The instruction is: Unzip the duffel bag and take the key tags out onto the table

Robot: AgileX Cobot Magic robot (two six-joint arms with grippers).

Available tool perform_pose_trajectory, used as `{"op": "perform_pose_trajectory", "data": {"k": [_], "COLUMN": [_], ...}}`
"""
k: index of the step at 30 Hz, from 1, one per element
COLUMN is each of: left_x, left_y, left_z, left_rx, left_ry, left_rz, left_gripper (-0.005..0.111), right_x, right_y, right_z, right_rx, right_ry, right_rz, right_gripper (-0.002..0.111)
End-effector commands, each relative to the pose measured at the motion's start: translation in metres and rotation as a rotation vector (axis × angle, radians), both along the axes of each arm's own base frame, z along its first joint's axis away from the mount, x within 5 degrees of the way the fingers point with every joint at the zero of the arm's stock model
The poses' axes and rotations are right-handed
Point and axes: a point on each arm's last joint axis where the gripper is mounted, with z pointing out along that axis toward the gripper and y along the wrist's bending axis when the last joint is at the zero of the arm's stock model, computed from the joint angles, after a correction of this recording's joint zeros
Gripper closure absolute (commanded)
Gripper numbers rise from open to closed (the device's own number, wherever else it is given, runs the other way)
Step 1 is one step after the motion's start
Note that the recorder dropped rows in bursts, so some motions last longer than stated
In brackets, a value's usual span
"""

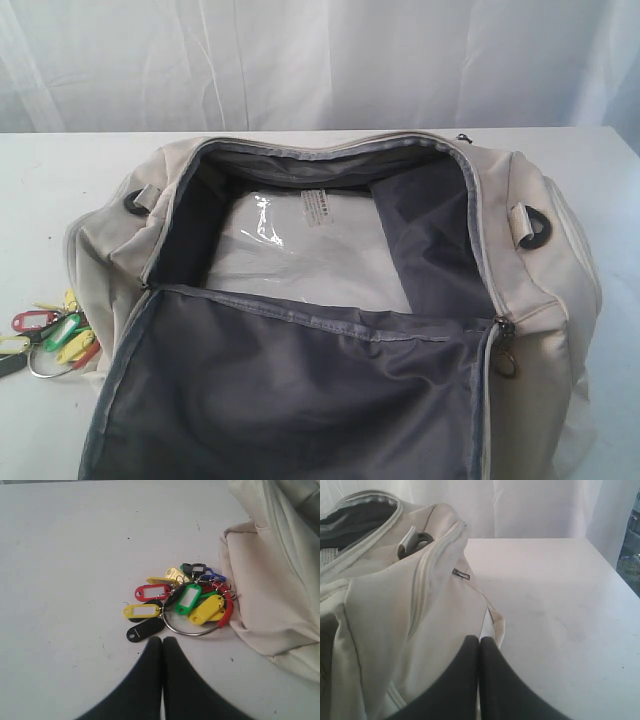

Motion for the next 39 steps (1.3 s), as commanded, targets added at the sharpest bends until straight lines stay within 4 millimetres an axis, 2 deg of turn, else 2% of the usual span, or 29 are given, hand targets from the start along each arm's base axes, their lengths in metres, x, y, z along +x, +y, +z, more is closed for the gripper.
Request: {"op": "perform_pose_trajectory", "data": {"k": [1, 39], "left_x": [0.0, 0.0001], "left_y": [0.0001, 0.0022], "left_z": [-0.0002, -0.0002], "left_rx": [-0.011, -0.011], "left_ry": [-0.005, -0.005], "left_rz": [0.006, 0.046], "left_gripper": [0.107, 0.107], "right_x": [-0.0001, -0.0001], "right_y": [0.0003, 0.0004], "right_z": [0.0004, 0.0006], "right_rx": [0.006, 0.006], "right_ry": [-0.015, -0.017], "right_rz": [0.006, 0.006], "right_gripper": [0.108, 0.108]}}
